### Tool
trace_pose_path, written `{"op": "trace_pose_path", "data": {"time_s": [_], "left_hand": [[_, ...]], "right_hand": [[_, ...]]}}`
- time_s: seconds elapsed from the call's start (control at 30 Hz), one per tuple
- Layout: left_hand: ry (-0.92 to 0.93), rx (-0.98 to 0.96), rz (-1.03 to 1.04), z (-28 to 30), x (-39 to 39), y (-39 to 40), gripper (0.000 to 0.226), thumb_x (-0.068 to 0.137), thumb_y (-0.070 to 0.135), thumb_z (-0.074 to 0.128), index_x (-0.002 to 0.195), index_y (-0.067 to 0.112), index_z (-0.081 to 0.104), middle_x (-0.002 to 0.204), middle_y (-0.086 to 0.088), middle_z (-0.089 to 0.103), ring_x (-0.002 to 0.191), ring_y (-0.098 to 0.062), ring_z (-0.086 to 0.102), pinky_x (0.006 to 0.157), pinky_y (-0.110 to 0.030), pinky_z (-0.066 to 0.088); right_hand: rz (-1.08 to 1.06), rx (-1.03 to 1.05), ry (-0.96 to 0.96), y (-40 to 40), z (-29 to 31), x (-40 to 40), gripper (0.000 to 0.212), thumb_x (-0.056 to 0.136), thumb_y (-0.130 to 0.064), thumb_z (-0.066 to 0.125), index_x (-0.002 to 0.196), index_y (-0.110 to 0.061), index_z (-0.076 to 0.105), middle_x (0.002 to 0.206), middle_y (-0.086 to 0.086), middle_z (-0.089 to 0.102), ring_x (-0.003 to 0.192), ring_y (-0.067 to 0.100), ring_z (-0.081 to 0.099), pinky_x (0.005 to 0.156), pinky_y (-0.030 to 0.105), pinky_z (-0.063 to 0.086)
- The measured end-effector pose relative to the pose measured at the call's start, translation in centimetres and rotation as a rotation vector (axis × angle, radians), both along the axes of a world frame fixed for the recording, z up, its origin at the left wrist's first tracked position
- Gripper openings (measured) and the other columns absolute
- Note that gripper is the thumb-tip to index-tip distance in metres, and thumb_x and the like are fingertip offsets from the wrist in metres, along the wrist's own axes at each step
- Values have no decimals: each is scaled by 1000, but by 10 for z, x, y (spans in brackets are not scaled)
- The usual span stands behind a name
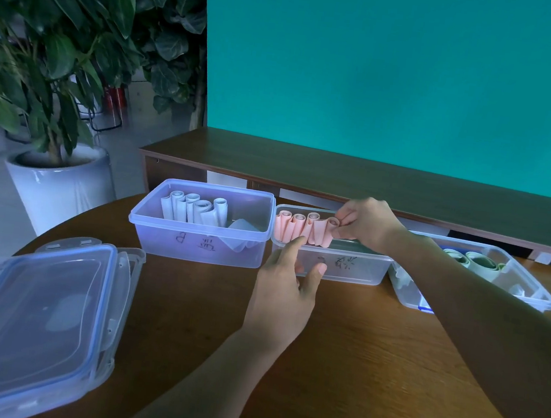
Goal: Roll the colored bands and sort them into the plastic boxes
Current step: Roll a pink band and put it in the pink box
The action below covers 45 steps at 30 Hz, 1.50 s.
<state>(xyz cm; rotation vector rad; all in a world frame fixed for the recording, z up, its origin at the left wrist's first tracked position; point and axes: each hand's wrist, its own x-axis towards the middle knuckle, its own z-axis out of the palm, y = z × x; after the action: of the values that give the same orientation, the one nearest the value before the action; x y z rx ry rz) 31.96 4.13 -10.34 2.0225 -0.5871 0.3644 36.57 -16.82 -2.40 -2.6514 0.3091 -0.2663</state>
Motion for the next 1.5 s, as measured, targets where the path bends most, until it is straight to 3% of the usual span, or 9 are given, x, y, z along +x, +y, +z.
{"op": "trace_pose_path", "data": {"time_s": [0.1, 0.43, 0.57, 0.73, 0.9, 1.17, 1.27, 1.37, 1.5], "left_hand": [[-3, -2, 4, 0, 0, 1, 59, 96, 53, 55, 150, 30, 43, 127, 7, 64, 109, -10, 63, 79, -12, 52], [-11, -4, 4, 2, -2, 1, 59, 96, 52, 55, 149, 30, 42, 130, 7, 62, 112, -12, 63, 80, -13, 53], [-1, -8, 0, 2, -3, 1, 60, 96, 53, 54, 150, 30, 40, 127, 8, 62, 111, -12, 63, 66, 0, 44], [-10, -6, 6, 2, -3, 1, 60, 96, 54, 54, 150, 31, 40, 128, 7, 62, 110, -11, 63, 83, -17, 54], [-11, -9, 7, 3, -3, 1, 60, 96, 53, 54, 150, 31, 41, 130, 8, 62, 111, -8, 62, 79, -10, 49], [-78, -81, 73, 6, -6, 6, 54, 98, 47, 55, 148, 30, 45, 135, 8, 62, 115, -7, 63, 80, -22, 60], [-95, -145, 178, 12, -2, 19, 47, 98, 39, 57, 144, 28, 50, 126, 9, 66, 108, -4, 65, 74, -16, 59], [-85, -220, 345, 19, 5, 38, 43, 100, 40, 54, 140, 25, 53, 109, 14, 63, 96, 0, 62, 67, -4, 47], [-27, -372, 485, 20, 13, 56, 39, 100, 36, 57, 136, 22, 56, 91, 17, 58, 71, 10, 54, 62, -8, 46]], "right_hand": [[16, 5, -12, 2, 1, -1, 25, 84, -23, 82, 108, -17, 74, 103, 2, 74, 88, 15, 68, 83, 29, 57], [21, -8, -17, 3, 1, -2, 23, 90, -26, 76, 111, -18, 73, 110, 4, 73, 91, 17, 68, 87, 32, 57], [19, 3, -8, 3, 2, -2, 24, 89, -25, 76, 112, -18, 72, 107, 2, 73, 89, 14, 67, 78, 25, 54], [10, 23, -7, 0, 5, -4, 32, 85, -25, 80, 114, -15, 72, 102, -1, 73, 89, 11, 66, 66, 11, 44], [8, 0, 7, -2, 8, -6, 35, 84, -22, 82, 116, -14, 72, 108, 1, 74, 93, 12, 68, 76, 16, 48], [53, -16, -136, 22, 30, -10, 33, 88, -23, 79, 118, -14, 70, 102, -1, 70, 97, 16, 65, 96, 27, 49], [161, -56, -188, 56, 39, -5, 28, 89, -26, 77, 113, -13, 72, 99, -1, 69, 92, 12, 63, 92, 22, 49], [273, -93, -176, 94, 42, 6, 22, 90, -31, 76, 104, -15, 75, 95, -1, 70, 88, 11, 63, 88, 21, 48], [335, -155, -112, 137, 38, 29, 15, 91, -29, 73, 99, -16, 77, 98, 3, 75, 91, 17, 67, 87, 26, 51]]}}
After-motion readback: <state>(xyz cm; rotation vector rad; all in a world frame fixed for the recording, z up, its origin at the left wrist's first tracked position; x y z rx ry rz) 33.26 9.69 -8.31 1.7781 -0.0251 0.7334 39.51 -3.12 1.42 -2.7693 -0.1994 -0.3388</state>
